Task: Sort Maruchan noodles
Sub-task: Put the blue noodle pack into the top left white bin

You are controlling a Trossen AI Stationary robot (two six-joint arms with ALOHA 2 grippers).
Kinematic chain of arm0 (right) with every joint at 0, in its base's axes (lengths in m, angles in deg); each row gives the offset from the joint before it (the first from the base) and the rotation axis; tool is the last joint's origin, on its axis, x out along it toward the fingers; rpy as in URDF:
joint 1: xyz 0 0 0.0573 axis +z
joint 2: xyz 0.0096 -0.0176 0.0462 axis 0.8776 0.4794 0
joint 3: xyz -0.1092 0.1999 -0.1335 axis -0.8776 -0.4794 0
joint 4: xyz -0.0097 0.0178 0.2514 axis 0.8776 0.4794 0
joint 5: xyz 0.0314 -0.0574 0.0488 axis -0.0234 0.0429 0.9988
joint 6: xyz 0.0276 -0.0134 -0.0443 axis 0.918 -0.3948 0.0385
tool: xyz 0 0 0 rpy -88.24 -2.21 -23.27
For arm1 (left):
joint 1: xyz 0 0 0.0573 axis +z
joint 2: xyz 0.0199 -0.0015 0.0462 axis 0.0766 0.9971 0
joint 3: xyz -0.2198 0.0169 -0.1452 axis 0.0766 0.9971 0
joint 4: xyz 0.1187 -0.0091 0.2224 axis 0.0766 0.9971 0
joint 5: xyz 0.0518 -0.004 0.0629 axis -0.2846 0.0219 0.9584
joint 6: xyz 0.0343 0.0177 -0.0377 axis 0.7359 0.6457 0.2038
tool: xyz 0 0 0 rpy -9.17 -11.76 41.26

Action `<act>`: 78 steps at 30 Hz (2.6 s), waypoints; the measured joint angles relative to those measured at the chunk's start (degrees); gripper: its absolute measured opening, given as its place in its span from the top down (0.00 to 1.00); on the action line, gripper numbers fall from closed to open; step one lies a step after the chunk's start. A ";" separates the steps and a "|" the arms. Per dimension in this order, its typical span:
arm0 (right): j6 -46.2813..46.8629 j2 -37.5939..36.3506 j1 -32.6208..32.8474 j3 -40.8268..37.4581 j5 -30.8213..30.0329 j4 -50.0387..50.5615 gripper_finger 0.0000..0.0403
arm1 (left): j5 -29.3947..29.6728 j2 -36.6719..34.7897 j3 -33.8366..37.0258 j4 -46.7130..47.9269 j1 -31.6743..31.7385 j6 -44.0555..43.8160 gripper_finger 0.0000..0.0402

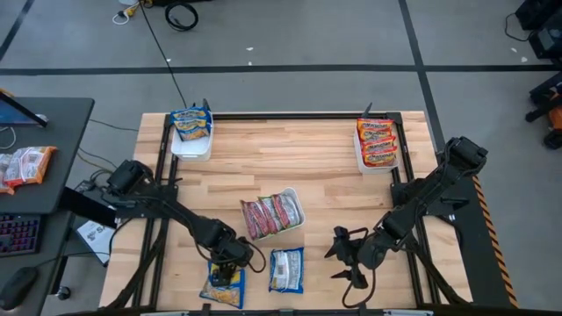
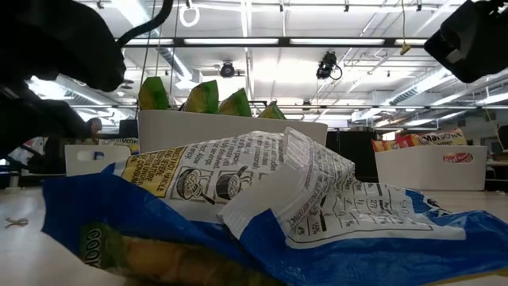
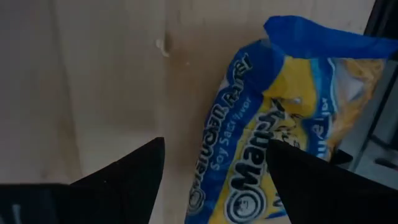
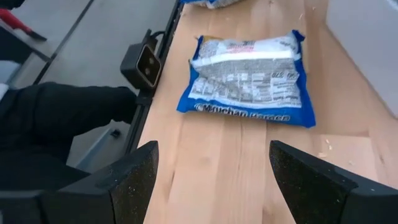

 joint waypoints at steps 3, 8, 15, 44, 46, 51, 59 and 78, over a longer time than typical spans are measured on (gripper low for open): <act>-0.05 -0.02 0.00 0.00 1.43 0.76 0.23 | -0.41 0.65 -0.03 -1.37 0.02 1.25 0.30; -0.57 -0.05 -0.25 0.00 3.75 3.21 0.23 | -2.60 2.42 0.00 -2.94 0.11 2.80 0.30; -2.26 -0.62 -0.66 0.00 4.18 9.19 0.23 | -3.98 4.31 -0.22 -2.47 0.21 7.47 0.46; -9.68 -20.61 -2.69 0.00 -6.48 27.54 0.34 | 46.98 -21.16 -15.21 54.53 28.05 14.63 0.99; -9.60 -20.59 -2.69 0.00 -6.52 27.41 0.34 | 51.90 -21.34 -17.10 55.52 31.72 16.57 0.99; -10.48 -19.84 -2.71 0.00 -4.74 27.89 0.34 | 58.83 -22.67 -19.62 55.14 41.25 24.53 0.99; -8.70 -17.76 -2.95 -0.12 -2.71 29.55 0.34 | 64.90 -22.42 -19.50 52.32 54.63 32.58 0.99; 1.63 -17.77 -1.95 -6.61 2.58 29.74 0.34 | 68.64 -22.39 -6.86 37.92 68.75 38.47 0.99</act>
